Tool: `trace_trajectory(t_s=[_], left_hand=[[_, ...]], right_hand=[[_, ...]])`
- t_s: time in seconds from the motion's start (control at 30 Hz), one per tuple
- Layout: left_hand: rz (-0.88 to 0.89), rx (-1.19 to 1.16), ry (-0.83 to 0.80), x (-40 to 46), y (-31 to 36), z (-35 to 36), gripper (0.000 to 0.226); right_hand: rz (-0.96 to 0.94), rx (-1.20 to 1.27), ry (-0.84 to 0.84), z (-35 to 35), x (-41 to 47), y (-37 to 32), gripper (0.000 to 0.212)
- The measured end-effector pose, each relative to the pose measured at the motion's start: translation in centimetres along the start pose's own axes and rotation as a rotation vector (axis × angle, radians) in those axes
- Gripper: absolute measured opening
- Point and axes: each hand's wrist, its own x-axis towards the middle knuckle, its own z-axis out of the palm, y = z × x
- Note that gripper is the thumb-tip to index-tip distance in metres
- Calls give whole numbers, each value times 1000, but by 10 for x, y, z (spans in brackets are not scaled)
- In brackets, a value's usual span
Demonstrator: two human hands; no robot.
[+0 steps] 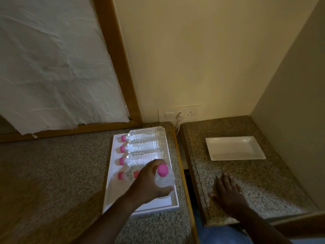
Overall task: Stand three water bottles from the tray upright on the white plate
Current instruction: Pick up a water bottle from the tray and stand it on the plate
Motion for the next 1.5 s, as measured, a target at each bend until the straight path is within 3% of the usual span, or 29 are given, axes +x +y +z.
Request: trace_trajectory(t_s=[0.23, 0.47, 0.63, 0.77, 0.9, 1.07, 1.5], left_hand=[[-84, -60, 103, 2, -6, 9, 67], [-83, -55, 148, 34, 39, -8, 67], [-27, -87, 46, 82, 88, 24, 54], [-29, -88, -75, 141, 114, 94, 40], [29, -34, -139, 199, 141, 167, 65], [47, -77, -102, 252, 164, 224, 72], [16, -36, -147, 292, 156, 259, 75]], right_hand=[[-32, 88, 42, 1, -4, 10, 88], [1, 167, 75, -7, -4, 45, 103], [77, 172, 105, -14, -1, 91, 96], [135, 188, 144, -17, 6, 142, 90], [147, 181, 143, -16, 20, 186, 86], [199, 153, 204, -11, 33, 200, 82], [167, 186, 262, -14, 34, 199, 90]])
